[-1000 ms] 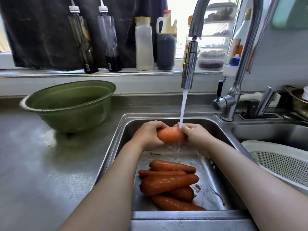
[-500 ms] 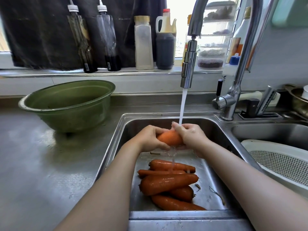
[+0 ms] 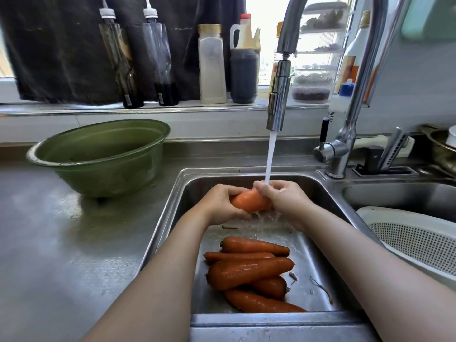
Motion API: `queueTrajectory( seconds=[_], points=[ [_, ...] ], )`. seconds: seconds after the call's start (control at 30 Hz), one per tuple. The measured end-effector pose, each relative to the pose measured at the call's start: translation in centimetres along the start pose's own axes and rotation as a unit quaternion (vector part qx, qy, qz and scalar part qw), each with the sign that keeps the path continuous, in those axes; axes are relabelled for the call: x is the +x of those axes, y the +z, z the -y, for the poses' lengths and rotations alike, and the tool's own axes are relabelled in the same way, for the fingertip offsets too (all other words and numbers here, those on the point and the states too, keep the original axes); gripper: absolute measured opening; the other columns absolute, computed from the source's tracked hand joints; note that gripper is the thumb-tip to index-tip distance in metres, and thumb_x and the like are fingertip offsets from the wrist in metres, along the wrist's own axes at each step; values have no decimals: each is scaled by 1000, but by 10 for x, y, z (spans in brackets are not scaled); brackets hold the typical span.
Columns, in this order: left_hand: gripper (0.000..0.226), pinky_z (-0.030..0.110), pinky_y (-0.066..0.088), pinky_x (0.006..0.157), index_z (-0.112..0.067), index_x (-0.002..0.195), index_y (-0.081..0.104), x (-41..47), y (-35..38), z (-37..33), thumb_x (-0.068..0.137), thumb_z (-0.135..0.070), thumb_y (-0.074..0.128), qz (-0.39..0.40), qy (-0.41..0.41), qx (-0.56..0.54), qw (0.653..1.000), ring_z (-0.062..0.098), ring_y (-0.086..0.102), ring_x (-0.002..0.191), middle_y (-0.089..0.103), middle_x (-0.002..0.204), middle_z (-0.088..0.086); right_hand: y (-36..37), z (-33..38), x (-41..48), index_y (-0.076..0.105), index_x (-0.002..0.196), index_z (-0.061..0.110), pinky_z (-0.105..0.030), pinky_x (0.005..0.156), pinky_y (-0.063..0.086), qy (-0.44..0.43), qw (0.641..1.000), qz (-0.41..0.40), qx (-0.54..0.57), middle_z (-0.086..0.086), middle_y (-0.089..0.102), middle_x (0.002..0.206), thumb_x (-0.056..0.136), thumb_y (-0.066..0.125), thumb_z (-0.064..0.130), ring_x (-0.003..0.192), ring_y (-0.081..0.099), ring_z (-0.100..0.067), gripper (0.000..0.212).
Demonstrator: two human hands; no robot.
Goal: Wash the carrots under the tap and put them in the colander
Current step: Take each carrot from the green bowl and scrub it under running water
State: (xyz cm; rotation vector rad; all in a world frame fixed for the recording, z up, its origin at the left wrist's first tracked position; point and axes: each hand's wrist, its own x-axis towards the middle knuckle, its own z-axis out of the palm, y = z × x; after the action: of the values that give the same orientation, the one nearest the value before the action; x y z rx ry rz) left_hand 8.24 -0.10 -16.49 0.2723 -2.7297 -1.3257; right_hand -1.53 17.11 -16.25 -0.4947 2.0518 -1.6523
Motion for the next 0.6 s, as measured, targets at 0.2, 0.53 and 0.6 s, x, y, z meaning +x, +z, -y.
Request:
queueTrajectory(
  seconds=[0.2, 0.53, 0.6],
  points=[
    [70, 31, 52, 95, -34, 136, 66, -3, -11, 16, 72, -25, 93, 33, -34, 0, 999, 13, 66, 110, 71, 121, -10, -17, -13, 3, 60, 140, 22, -57, 107, 50, 32, 971, 191, 141, -14, 64, 138, 104, 59, 24, 125, 63, -38, 36],
    [36, 44, 58, 97, -30, 110, 75, 3, 8, 4, 76, -34, 89, 60, -20, 5, 998, 14, 72, 97, 76, 100, -6, 10, -7, 6, 75, 113, 25, -52, 86, 63, 13, 995, -62, 82, -10, 75, 111, 104, 60, 38, 99, 73, -35, 22],
    [33, 44, 58, 97, -28, 109, 76, 3, 7, 5, 78, -35, 87, 65, -28, -5, 998, 14, 73, 95, 77, 98, -4, 8, -6, 5, 72, 118, 26, -51, 88, 62, 4, 997, -15, 77, -12, 71, 119, 107, 55, 33, 105, 71, -36, 21]
  ],
)
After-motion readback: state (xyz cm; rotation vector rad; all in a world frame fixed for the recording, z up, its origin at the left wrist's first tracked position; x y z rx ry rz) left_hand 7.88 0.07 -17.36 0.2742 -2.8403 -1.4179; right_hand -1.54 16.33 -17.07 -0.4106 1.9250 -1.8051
